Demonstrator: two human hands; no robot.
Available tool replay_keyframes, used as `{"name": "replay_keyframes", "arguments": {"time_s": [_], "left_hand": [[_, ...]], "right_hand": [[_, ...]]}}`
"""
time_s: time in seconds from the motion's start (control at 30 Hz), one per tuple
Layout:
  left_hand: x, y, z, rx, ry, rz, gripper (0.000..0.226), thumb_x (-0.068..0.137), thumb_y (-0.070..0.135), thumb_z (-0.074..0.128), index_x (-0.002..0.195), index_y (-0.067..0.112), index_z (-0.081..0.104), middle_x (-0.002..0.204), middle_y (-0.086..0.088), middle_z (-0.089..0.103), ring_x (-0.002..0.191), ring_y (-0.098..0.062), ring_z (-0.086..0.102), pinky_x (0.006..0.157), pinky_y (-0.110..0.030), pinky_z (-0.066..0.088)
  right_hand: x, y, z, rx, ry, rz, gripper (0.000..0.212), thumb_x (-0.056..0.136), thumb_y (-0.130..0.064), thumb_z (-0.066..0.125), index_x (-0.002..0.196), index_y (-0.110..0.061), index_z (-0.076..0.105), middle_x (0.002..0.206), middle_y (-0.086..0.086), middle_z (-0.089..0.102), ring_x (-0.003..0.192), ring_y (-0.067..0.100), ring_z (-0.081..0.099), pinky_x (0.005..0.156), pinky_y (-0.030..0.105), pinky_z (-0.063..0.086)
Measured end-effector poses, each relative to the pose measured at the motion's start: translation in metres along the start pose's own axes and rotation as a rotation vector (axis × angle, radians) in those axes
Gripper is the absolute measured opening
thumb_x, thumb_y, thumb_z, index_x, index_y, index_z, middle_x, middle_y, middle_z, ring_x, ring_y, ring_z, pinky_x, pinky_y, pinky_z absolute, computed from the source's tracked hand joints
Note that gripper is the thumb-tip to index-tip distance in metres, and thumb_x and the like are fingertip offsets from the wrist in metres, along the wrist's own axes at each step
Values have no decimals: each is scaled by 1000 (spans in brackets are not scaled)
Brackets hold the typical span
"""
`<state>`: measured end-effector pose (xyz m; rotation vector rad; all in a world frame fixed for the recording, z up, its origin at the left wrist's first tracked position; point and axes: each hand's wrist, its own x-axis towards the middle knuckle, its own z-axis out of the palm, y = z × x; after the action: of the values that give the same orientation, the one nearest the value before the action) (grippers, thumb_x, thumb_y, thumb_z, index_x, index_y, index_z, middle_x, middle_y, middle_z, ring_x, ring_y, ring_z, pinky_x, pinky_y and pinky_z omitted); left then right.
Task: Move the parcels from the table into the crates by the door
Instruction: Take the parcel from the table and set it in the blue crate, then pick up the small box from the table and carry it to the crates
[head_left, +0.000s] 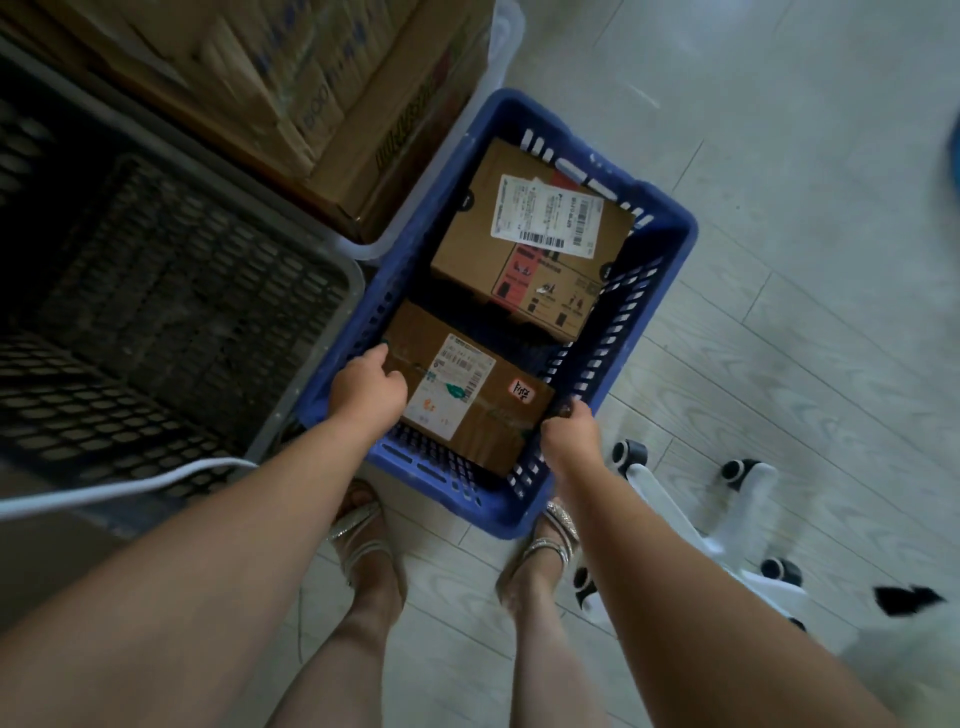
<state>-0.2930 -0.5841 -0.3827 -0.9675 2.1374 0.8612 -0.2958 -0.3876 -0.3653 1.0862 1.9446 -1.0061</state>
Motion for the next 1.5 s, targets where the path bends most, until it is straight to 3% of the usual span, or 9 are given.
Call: {"name": "replay_keyframes", "arguments": {"time_s": [0.07,0.23,0.33,0.5,0.8,0.93,1.07,1.13,1.5], "left_hand": [[-27,17,-18,-51,-3,0,49,96,20,40,145,22,35,148,-7,37,120,-32,49,94,-42,47],[-108,60,-73,-195,14,75,49,96,22,44,144,23,36,147,-6,39,123,-26,48,88,-30,45],[-156,76,-109,-240,41,141,50,95,23,46,144,20,37,145,-6,42,124,-25,47,85,-24,36],[-243,97,-162,-385,151,245,50,95,26,49,143,17,38,144,-6,44,129,-23,43,101,-31,36],[-418,99,-221,-750,375,447,53,92,28,55,142,18,40,143,-6,45,129,-19,44,99,-28,36],[-493,65,-264,-852,538,473,55,92,29,56,143,19,37,143,-4,45,128,-18,45,101,-27,35],[-554,15,-308,-900,706,460,55,93,28,55,143,14,37,145,-7,43,131,-19,42,107,-30,30],[-582,-12,-326,-929,786,464,55,93,28,55,143,15,37,146,-6,42,131,-19,42,110,-33,31],[-697,-209,-373,-1028,1163,321,53,92,32,56,142,20,39,142,0,47,126,-15,46,98,-27,36]], "right_hand": [[-29,-9,-23,38,-13,-14,49,91,6,35,134,-12,47,118,9,60,93,23,57,70,30,47],[-110,-37,-77,73,6,-104,56,94,1,45,147,-11,32,149,10,39,127,26,46,94,32,42],[-159,-59,-98,154,-4,-161,56,95,-5,51,147,-11,32,147,11,41,126,26,48,95,33,44],[-238,-89,-127,220,-54,-296,51,95,-14,54,143,-13,38,137,9,51,100,18,55,60,22,44],[-387,-111,-194,199,-160,-699,40,95,-20,54,135,-17,48,123,2,56,106,21,57,89,38,51],[-475,-117,-199,167,-287,-893,25,93,-22,57,118,-24,54,100,-12,61,83,4,62,61,18,52],[-557,-115,-182,123,-420,-1036,43,94,-23,57,136,-24,47,125,3,60,109,20,62,92,44,52],[-592,-109,-169,124,-461,-1118,42,95,-22,56,136,-22,48,132,4,57,118,22,56,102,46,45],[-762,-25,-43,-28,-740,-1403,40,95,-19,54,134,-17,49,136,3,51,123,17,49,103,40,43]]}}
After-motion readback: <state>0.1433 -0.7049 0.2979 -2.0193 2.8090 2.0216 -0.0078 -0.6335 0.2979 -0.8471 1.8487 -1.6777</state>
